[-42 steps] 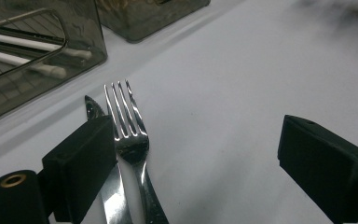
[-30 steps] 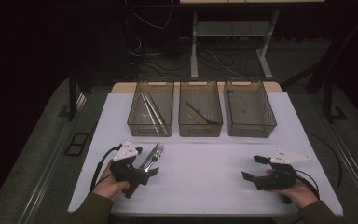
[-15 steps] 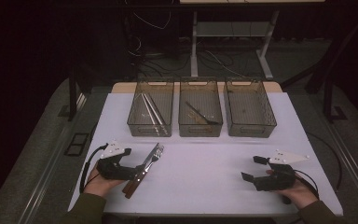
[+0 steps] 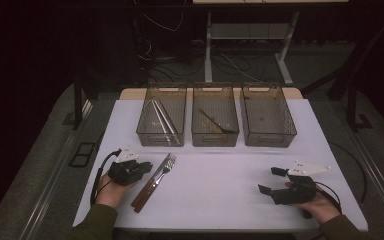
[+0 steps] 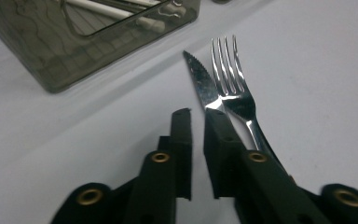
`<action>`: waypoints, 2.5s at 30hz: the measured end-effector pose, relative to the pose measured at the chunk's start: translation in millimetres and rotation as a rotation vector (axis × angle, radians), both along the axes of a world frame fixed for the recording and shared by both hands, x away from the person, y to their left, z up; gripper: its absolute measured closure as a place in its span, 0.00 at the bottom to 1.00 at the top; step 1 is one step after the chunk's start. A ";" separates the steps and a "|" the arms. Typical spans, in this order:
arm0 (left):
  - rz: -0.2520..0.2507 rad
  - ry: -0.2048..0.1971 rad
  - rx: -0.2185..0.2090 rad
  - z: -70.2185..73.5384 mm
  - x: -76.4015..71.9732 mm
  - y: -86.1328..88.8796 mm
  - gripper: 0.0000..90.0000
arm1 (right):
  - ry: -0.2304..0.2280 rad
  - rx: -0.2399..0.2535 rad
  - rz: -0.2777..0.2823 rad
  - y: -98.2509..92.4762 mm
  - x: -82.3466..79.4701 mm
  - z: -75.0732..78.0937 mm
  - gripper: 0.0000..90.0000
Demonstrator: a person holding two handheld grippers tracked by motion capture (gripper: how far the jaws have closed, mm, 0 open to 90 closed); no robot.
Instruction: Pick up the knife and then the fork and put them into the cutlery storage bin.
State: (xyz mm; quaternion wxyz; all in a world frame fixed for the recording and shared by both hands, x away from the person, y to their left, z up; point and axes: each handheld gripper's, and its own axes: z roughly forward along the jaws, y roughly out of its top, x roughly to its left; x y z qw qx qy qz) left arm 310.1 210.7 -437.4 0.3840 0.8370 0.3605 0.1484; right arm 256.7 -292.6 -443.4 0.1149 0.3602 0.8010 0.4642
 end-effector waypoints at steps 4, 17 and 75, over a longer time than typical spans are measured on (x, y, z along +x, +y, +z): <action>0.006 -0.004 0.029 -1.1 6.3 -5.7 0.99 | -0.001 -0.005 -0.001 0.3 0.2 -0.2 0.19; -0.006 0.039 0.076 -9.0 19.9 -21.6 0.99 | -0.010 -0.018 0.004 2.7 0.2 -0.4 0.19; -0.232 0.061 -0.054 10.3 -4.2 -22.6 0.83 | -0.018 -0.038 0.015 3.9 -0.8 0.1 0.19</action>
